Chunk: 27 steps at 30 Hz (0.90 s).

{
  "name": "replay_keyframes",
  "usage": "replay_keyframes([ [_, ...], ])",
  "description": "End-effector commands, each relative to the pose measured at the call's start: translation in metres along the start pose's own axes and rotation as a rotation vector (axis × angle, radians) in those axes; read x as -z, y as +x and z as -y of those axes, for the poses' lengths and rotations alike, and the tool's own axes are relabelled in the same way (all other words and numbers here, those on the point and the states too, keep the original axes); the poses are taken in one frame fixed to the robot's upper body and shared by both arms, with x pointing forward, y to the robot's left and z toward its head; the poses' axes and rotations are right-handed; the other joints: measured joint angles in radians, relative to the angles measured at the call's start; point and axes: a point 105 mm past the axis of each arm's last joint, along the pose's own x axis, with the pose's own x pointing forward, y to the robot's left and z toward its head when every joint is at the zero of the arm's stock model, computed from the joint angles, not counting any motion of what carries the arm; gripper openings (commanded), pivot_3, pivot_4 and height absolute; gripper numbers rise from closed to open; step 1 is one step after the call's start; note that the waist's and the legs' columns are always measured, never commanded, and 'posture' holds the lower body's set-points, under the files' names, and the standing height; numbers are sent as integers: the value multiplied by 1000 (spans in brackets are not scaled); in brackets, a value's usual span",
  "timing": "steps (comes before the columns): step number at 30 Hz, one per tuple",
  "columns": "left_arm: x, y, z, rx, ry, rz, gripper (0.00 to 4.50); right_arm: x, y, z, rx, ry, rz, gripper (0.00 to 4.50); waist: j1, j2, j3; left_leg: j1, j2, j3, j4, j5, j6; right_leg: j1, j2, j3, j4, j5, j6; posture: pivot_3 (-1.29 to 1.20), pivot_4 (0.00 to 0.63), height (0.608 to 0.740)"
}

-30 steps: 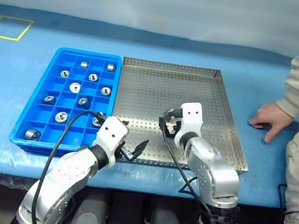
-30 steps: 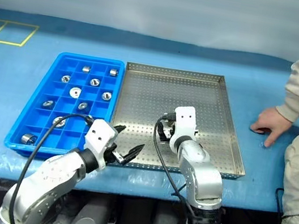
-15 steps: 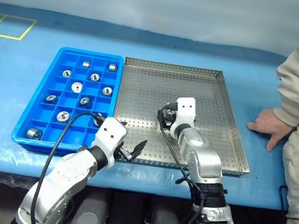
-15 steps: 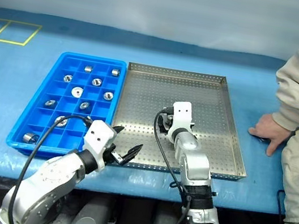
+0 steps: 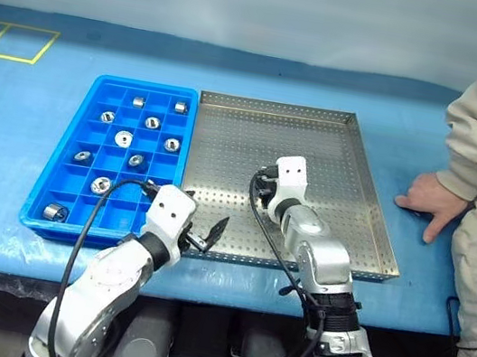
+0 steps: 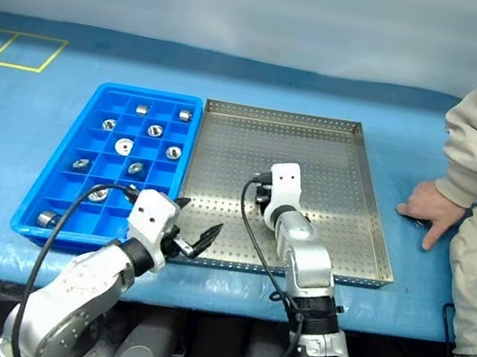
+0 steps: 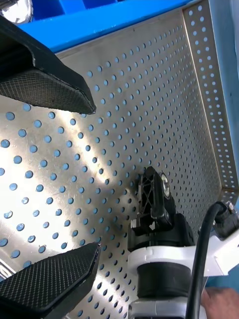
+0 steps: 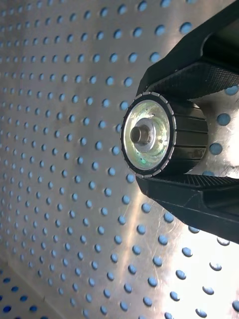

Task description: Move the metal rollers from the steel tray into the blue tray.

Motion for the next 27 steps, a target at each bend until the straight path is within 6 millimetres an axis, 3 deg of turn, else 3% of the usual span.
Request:
replay_keyframes([
  [1,-20,-6,-14,-113,23,98,4500,-51,-7,-31,-134,-82,129,1709,1,0,0,0,0,0,0,0,0,0,0,0,0,0,0,260,150,740],
  [9,-20,-32,-39,-356,23,116,4500,-80,-12,-98,-410,-207,185,1709,51,0,0,0,0,-2,-1,1,-1,-1,1,-2,2,0,1,427,150,740],
  [14,-11,-60,-50,-506,19,81,4500,-64,-17,-146,-634,-265,144,1709,101,-1,0,-1,0,-3,-1,1,-1,-1,0,-3,1,-1,0,537,150,740],
  [21,-4,-74,-48,-571,-27,66,4500,-39,-16,-167,-735,-252,77,1709,202,-1,0,-2,1,-6,-1,1,-2,-4,0,-9,-3,-2,-1,593,150,740],
  [27,-3,-71,-42,-544,-37,63,4500,-24,-16,-162,-733,-239,27,1709,302,-1,0,-5,1,-7,-1,0,-3,-5,-1,-12,-6,-2,0,579,150,740],
])
